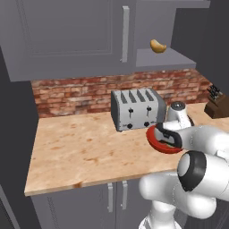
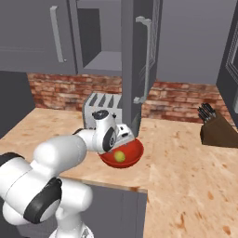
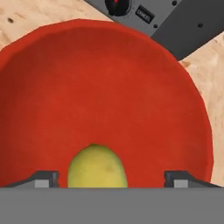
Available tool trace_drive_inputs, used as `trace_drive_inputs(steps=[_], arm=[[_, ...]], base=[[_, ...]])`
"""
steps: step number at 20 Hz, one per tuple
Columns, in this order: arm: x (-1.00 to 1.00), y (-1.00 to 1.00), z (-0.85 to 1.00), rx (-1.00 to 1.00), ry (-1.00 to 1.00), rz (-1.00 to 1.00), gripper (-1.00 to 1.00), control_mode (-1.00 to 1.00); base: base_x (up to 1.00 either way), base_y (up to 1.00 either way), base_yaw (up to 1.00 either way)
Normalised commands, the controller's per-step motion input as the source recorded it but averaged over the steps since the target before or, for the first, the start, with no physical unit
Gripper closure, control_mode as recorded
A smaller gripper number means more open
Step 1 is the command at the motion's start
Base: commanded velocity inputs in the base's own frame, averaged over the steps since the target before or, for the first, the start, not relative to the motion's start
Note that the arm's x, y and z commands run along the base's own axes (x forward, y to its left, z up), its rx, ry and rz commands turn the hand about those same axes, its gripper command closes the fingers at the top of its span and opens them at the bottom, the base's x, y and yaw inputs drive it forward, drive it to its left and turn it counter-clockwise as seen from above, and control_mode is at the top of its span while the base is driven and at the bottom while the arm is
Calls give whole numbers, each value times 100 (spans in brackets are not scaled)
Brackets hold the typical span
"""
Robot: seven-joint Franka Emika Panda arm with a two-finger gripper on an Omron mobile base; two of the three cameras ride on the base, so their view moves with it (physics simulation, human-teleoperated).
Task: Pick the lemon from the cabinet and place it in the bowl. Then pick the bowl and place it in the sink. Then turn on the sink facuet.
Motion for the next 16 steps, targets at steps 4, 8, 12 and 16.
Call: trace_drive_inputs(steps=[4,8,12,16], arm=[[-13,32,25,0,0,1,-100,-100],[-47,60,19,-1,7,0,-100,-100],[-44,35,-5,-5,11,1,-100,-100],[-19,4,-16,0,2,2,-100,-100]], base=[[0,0,0],[0,0,0],[0,0,0],[0,0,0]])
